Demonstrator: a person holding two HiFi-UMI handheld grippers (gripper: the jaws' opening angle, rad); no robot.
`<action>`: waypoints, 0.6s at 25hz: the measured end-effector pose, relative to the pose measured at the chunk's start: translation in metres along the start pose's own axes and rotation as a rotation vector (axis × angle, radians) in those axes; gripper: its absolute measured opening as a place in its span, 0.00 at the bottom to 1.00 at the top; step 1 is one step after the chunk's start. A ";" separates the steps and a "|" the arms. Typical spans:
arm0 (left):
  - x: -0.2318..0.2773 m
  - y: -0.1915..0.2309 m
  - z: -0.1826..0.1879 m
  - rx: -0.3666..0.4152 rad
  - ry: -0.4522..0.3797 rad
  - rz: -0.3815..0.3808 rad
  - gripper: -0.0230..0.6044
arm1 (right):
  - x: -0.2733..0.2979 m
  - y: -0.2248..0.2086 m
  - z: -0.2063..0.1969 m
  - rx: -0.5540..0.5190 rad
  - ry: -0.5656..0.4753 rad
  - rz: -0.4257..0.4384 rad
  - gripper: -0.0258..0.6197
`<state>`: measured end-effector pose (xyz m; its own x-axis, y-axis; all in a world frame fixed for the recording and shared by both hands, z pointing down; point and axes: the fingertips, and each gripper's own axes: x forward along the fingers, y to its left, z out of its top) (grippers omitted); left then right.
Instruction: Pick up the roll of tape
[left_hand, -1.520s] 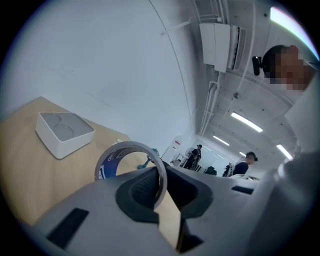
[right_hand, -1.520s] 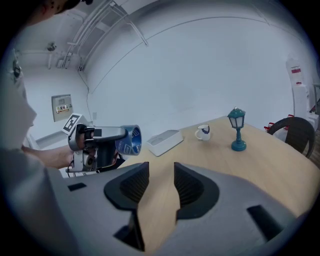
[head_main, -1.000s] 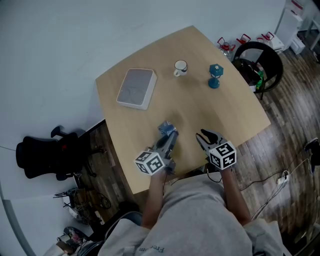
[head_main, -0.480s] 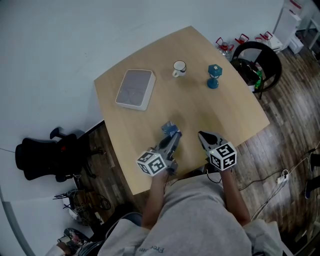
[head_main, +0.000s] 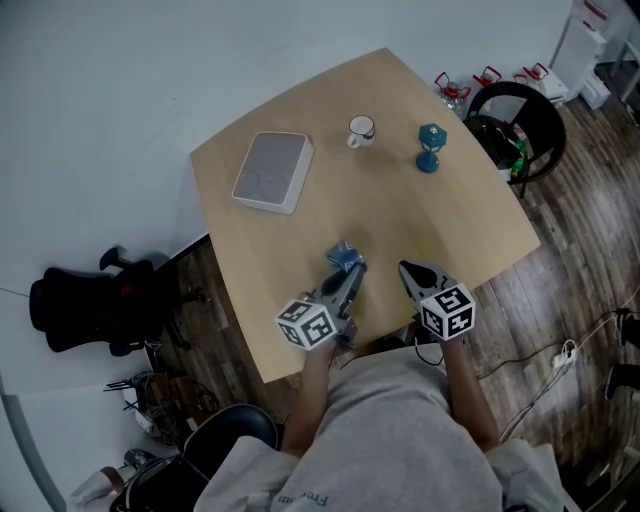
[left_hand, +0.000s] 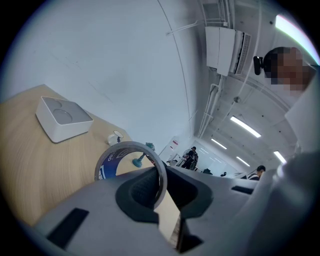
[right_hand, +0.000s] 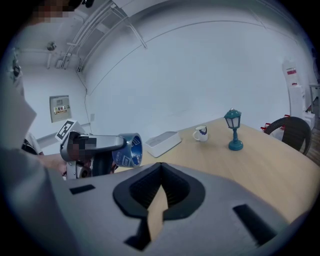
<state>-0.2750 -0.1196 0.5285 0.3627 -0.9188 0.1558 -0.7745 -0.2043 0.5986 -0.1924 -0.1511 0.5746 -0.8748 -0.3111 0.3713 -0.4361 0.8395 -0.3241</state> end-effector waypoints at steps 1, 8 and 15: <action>0.000 -0.001 0.000 0.001 0.001 0.000 0.10 | -0.001 0.000 -0.001 0.002 0.001 -0.001 0.05; -0.003 -0.004 -0.005 0.001 0.000 -0.002 0.10 | -0.004 0.003 -0.009 -0.001 0.012 -0.003 0.05; 0.000 -0.007 -0.003 0.002 -0.006 -0.004 0.10 | -0.009 -0.002 -0.006 0.004 0.005 -0.011 0.05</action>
<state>-0.2679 -0.1167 0.5267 0.3631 -0.9198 0.1487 -0.7741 -0.2090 0.5976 -0.1825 -0.1473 0.5773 -0.8690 -0.3181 0.3790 -0.4464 0.8344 -0.3232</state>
